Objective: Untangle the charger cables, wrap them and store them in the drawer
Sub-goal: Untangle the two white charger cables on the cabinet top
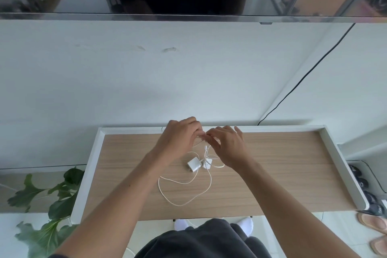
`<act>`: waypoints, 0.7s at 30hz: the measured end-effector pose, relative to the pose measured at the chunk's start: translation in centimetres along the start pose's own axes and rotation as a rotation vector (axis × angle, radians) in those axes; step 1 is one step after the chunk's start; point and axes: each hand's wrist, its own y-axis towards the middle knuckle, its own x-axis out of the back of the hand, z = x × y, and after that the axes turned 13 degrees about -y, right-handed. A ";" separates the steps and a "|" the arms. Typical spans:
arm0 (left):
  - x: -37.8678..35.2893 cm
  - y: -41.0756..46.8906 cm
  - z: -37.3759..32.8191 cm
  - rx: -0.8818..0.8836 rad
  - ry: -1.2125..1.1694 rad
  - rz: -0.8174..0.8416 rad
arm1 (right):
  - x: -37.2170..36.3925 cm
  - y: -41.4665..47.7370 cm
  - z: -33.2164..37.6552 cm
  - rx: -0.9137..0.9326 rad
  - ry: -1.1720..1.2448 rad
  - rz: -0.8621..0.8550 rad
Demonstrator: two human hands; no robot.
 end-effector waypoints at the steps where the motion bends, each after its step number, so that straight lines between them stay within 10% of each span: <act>1: 0.2 0.1 0.0 -0.002 -0.026 -0.026 | 0.1 0.1 0.0 0.001 0.010 -0.005; 15: 6.7 1.4 -3.1 0.178 -0.792 -0.467 | -2.8 -0.9 -2.8 -0.166 0.034 0.213; 21: 3.9 0.4 0.2 0.257 -0.115 -0.528 | -2.4 -0.7 -3.2 -0.146 -0.018 0.132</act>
